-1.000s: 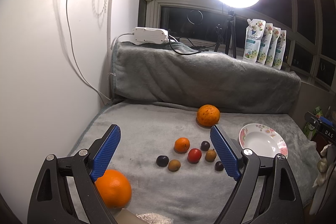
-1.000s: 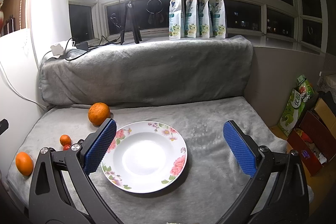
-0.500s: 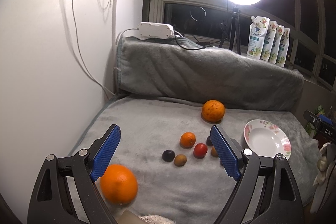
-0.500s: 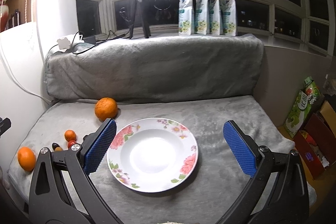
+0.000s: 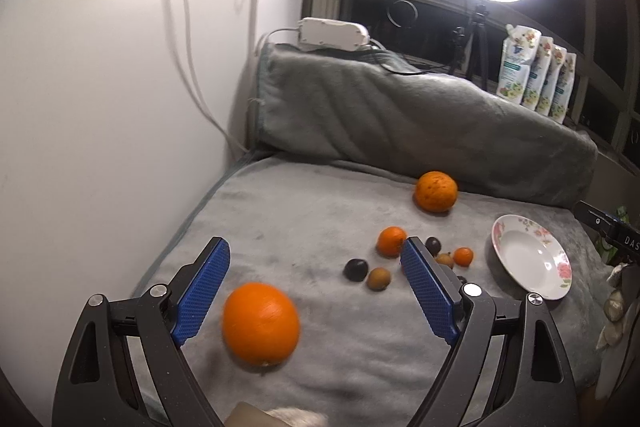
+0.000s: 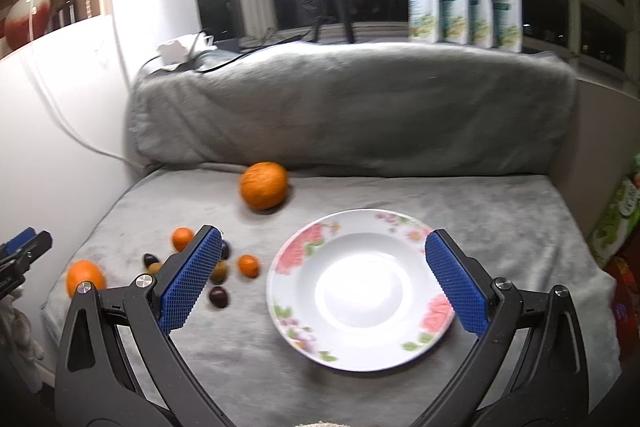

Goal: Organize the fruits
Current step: 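Move the right tool toward the large orange on the bench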

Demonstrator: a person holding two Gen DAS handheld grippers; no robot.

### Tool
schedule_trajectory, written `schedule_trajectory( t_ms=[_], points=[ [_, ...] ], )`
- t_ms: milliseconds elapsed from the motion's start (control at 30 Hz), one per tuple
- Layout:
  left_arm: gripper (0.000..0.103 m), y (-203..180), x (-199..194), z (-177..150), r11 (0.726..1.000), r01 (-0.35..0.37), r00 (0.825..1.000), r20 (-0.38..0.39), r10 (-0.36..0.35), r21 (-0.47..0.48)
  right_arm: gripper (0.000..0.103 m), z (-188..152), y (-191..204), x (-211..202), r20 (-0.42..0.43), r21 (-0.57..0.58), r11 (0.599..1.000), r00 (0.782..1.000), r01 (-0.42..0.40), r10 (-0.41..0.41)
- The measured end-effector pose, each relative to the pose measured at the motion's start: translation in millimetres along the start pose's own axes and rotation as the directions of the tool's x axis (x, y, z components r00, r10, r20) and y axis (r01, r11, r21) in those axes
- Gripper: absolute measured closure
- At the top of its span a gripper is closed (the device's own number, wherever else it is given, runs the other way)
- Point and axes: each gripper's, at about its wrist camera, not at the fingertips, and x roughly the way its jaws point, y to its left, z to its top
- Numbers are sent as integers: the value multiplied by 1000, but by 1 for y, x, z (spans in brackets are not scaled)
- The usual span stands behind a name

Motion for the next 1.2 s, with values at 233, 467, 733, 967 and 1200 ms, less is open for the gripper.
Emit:
schedule_trajectory(
  t_ms=[233,467,733,967,1200],
  points=[
    [15,27,3,-13,998,-15,998,-54,12,-56,0,2,34,20,-55,-55,991,991,-125,122],
    [15,47,6,-28,994,-12,994,-105,1,-106,0,0,83,50,-166,-132,958,959,-253,231],
    [17,58,18,-48,985,26,982,-179,-56,-168,0,-4,136,76,-309,-112,880,858,-462,411],
    [21,61,29,-56,974,77,971,-204,-122,-214,5,-13,180,99,-417,-48,793,733,-608,537],
    [23,66,38,-61,959,115,960,-219,-174,-259,12,-33,217,129,-534,79,724,584,-685,611]
  ],
)
